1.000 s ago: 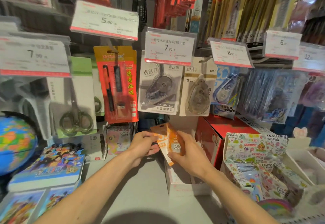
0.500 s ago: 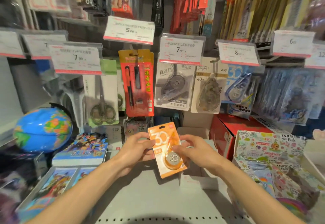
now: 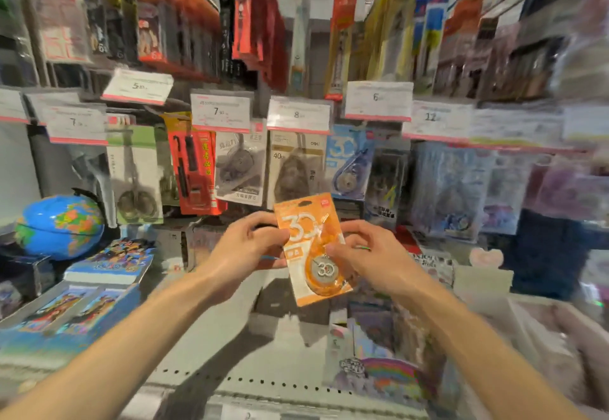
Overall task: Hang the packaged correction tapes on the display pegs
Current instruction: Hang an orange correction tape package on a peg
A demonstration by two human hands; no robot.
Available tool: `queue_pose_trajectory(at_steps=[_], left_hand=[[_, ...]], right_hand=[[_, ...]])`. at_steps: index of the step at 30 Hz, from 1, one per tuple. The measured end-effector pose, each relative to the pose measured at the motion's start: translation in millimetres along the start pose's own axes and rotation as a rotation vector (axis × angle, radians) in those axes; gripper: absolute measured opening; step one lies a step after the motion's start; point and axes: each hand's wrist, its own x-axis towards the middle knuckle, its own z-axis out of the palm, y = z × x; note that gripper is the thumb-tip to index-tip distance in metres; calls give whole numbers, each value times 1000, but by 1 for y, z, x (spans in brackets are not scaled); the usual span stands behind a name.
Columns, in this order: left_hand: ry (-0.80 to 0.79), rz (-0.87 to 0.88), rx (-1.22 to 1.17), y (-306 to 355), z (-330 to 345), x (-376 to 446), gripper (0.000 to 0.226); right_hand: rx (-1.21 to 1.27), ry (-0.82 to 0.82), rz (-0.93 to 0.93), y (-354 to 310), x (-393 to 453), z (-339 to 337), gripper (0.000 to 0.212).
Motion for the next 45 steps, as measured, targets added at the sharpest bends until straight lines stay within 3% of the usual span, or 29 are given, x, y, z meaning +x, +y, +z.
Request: queue_pose_trajectory(at_steps=[12,22,30,36,45], left_hand=[[-101,18,33,11,119,20,10],[-72,136,71,38,102,29,15],[-18,397,343,74,103,38,64],[89,563,504,83,101,34,77],[52,573,526,85,97,34,75]], right_hand=[[63,130,30,19,-44,-106,29],[122,59,-41,-7,-34,-101,38],[186,172,-149,-21,-21,-108,42],[203,191,-177,-22,-23,-111,42],[203,169,-232,-29,-15,-98,43]])
